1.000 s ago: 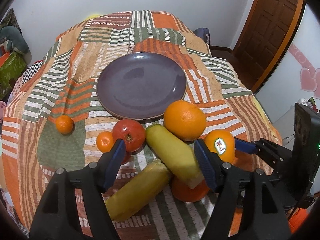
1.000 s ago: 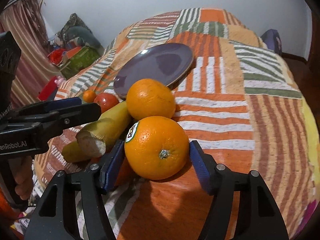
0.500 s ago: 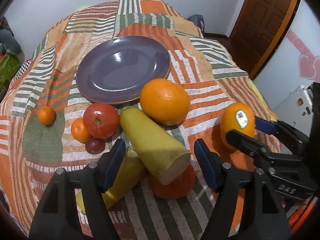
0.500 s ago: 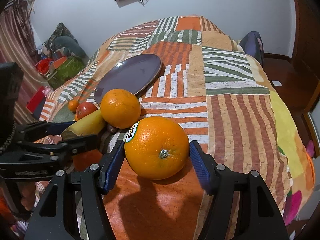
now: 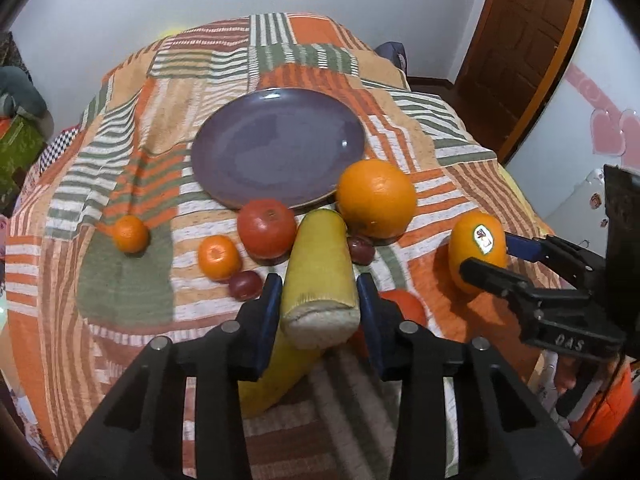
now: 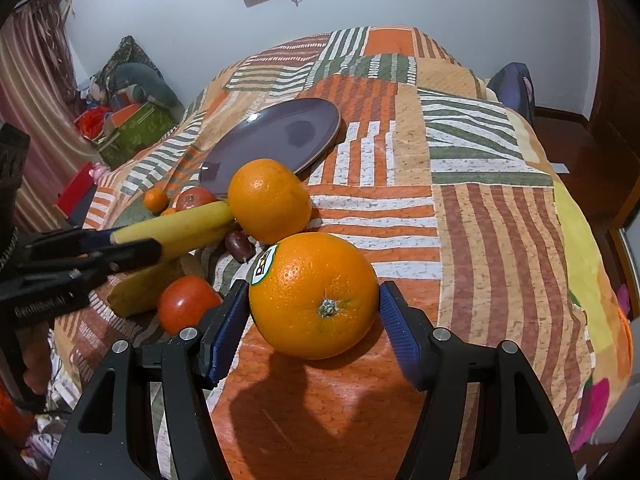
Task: Organize fruits
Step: 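Close the right tool on the stickered orange while the left tool grasps the yellow cylinder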
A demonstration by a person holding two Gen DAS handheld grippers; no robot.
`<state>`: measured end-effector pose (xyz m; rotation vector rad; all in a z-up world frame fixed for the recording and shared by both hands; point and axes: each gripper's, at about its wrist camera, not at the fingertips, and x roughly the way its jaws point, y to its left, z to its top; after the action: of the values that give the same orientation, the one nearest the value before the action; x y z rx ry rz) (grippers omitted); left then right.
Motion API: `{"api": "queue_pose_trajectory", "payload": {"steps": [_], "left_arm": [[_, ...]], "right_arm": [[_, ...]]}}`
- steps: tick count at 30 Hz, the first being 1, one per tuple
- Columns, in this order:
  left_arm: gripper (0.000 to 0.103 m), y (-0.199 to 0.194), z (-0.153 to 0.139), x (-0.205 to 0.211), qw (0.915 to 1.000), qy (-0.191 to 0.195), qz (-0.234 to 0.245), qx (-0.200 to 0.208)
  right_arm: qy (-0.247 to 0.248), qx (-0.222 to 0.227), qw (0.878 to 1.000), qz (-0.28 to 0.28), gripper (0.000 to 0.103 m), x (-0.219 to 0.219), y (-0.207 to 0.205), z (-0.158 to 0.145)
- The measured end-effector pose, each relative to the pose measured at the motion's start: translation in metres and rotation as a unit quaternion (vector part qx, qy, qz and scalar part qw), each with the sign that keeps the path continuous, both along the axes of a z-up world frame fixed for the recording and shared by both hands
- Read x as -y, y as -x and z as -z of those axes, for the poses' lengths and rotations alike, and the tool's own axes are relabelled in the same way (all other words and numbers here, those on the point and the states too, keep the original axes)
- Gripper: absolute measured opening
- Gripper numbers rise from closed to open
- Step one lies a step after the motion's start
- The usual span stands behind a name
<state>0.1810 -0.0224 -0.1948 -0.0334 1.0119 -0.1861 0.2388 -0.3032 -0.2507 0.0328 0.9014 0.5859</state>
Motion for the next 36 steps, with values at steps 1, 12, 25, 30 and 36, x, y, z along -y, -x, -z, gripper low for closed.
{"api": "queue_pose_trajectory", "payload": {"steps": [1,12,25,30,36], "left_arm": [[0.038,0.000,0.000,-0.006,1.0000,0.007,0.000,-0.005],[0.045,-0.002,0.002,-0.013,0.9994,-0.011,0.020,-0.024],[0.053,-0.026,0.012,-0.003,0.9979,-0.020,0.047,-0.039],[0.051,-0.033,0.020,0.001,0.9976,-0.024,0.051,-0.040],[0.039,-0.020,0.017,-0.011,0.9978,-0.012,0.051,-0.042]], "right_arm": [[0.000,0.000,1.000,0.000,0.062,-0.001,0.000,0.000],[0.005,-0.004,1.000,-0.004,0.062,-0.004,0.001,0.001],[0.008,-0.005,1.000,-0.006,0.062,-0.005,0.001,0.003],[0.008,-0.006,1.000,-0.006,0.062,-0.006,0.002,0.004],[0.010,-0.005,1.000,-0.007,0.062,-0.006,0.002,0.005]]}}
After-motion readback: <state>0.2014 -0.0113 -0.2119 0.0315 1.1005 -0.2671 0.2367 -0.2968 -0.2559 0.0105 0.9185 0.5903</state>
